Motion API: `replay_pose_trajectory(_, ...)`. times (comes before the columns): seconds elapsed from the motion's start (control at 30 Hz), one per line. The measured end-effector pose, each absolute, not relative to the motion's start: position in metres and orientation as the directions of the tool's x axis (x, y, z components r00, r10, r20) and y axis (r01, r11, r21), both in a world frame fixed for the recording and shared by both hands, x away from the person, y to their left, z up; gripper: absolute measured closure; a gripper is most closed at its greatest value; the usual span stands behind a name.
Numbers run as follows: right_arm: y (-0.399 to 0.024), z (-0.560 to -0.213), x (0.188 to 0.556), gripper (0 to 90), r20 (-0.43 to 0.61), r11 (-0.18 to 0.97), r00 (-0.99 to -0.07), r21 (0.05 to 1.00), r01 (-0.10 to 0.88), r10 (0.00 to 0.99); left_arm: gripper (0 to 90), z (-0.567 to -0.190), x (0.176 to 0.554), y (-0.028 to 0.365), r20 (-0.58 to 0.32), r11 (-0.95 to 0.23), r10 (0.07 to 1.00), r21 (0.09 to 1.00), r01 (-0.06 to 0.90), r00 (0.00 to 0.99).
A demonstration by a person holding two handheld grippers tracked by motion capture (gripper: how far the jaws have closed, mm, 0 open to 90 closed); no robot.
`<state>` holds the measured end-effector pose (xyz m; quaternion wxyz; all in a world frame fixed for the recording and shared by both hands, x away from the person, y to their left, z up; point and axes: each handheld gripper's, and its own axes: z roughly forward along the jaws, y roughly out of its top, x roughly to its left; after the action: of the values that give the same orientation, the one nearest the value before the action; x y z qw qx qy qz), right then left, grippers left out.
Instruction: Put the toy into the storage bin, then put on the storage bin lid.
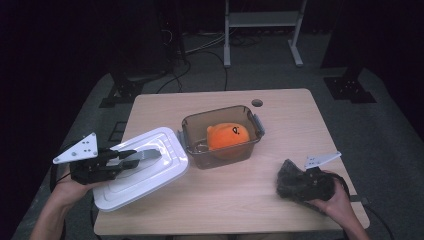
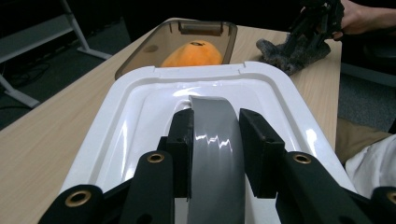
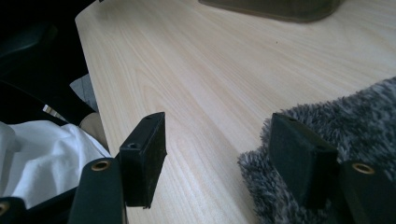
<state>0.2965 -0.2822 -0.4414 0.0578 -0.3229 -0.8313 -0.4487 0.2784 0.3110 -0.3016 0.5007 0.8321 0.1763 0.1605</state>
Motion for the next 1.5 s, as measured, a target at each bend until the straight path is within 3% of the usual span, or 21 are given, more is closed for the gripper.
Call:
replay_pose_trajectory(0.53,-0.282,-0.441,0.297,35.9,0.386,0.391,-0.786,0.708,0.588,0.483,66.9,-0.275,0.298,0.287,0.116,-0.459,0.423,0.883,0.102,0.899)
replay_pose_trajectory(1.5,-0.288,-0.441,0.297,36.0,0.389,0.379,-0.784,0.714,0.589,0.484,66.9,-0.270,0.347,0.218,0.111,-0.493,0.336,0.867,0.074,0.935)
